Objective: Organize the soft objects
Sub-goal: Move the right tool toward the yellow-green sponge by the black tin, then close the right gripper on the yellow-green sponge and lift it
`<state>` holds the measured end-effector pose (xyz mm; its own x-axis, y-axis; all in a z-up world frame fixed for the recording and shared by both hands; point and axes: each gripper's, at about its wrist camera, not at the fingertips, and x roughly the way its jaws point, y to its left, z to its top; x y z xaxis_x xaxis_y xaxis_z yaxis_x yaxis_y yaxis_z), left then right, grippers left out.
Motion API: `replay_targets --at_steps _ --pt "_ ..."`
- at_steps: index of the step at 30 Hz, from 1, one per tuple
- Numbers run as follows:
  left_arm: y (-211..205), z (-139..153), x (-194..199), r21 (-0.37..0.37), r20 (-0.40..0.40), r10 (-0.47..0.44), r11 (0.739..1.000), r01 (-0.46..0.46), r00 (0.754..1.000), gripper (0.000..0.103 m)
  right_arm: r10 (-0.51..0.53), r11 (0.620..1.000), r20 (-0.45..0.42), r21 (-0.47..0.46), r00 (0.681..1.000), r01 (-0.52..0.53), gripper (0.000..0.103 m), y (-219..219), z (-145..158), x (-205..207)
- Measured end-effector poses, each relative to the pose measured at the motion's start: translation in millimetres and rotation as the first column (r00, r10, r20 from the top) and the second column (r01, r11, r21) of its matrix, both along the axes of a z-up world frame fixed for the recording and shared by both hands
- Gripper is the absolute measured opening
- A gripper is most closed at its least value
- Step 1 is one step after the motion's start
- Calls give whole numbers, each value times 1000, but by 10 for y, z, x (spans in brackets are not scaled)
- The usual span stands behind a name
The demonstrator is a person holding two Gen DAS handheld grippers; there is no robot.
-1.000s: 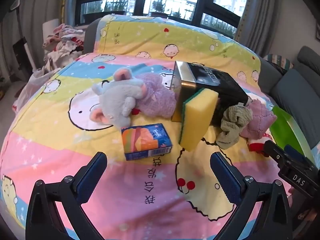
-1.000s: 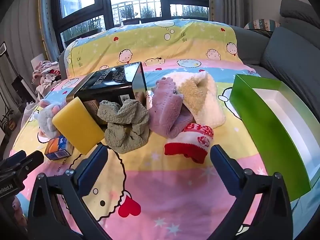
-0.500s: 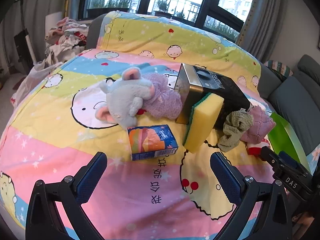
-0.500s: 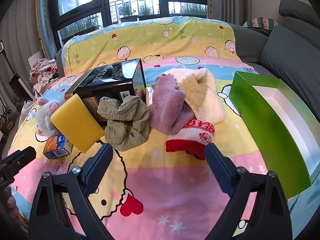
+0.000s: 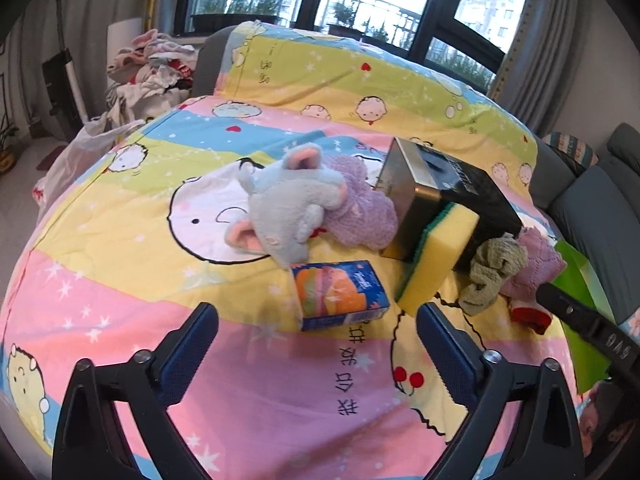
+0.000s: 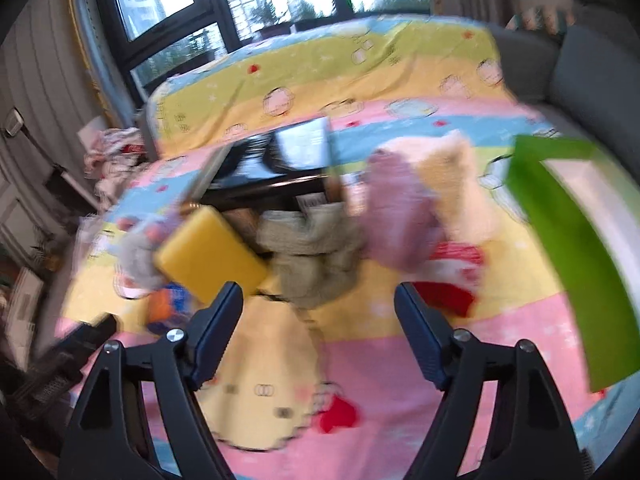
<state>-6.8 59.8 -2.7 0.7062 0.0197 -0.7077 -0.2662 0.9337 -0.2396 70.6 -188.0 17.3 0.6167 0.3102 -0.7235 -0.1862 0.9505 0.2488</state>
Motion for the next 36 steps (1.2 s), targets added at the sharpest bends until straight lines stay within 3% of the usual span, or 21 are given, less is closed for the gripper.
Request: replay_targets --at_steps 5,8,15,20,28,32,36 --pt "105 -14 -8 -19 -7 18 1000 -18 1000 94 65 995 -111 86 992 -56 78 409 18 252" --pt "121 -12 -22 -6 -12 28 1000 -28 1000 87 59 997 -129 61 990 -51 78 702 45 379" --pt "137 12 -20 -8 -8 17 1000 -17 1000 87 -2 1000 -183 -26 983 -3 76 1064 -44 679" --pt "137 32 -30 -11 0 10 1000 -10 1000 87 -42 997 -208 -76 977 27 56 1040 -165 753" --pt "143 44 -35 -24 3 5 1000 -5 1000 87 22 1000 -164 14 986 -20 29 747 -92 477" --pt "143 54 -46 -39 4 0 999 0 1000 87 99 990 -131 116 986 -84 29 642 28 236" --pt "137 53 -59 -58 4 -11 998 11 1000 87 208 952 -174 262 962 -158 30 535 0 43"
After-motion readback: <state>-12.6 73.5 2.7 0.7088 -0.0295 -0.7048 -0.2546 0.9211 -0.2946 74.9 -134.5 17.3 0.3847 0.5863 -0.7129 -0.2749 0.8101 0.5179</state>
